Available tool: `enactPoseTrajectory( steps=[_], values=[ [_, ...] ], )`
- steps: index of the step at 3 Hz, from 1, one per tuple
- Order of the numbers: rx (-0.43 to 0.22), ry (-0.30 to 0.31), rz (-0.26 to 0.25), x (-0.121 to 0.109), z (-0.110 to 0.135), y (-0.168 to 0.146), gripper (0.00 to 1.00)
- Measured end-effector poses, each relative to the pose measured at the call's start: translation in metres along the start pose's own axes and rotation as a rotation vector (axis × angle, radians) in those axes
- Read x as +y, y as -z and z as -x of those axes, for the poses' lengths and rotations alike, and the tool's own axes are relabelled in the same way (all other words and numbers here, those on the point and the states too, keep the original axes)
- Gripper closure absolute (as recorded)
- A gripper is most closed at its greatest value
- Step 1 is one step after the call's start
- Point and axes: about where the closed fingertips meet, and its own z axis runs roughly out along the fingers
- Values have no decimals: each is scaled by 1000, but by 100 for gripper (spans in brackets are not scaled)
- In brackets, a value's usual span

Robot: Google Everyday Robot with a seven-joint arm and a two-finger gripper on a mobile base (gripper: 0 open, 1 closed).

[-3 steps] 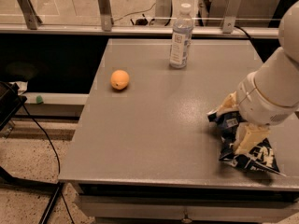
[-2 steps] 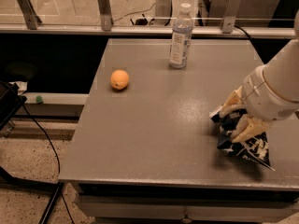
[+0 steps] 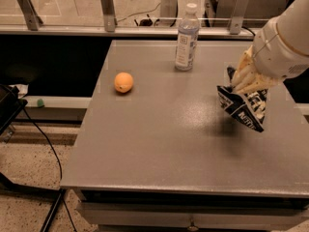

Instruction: Move blue chip bag near blue plastic bottle

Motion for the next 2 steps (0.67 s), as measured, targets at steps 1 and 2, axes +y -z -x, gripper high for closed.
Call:
enactPoseTrajectory(
  steps=[1, 2],
  values=[
    [0, 0, 0, 0, 0, 0, 100],
    [-6, 8, -49, -18, -1, -6, 100]
  ],
)
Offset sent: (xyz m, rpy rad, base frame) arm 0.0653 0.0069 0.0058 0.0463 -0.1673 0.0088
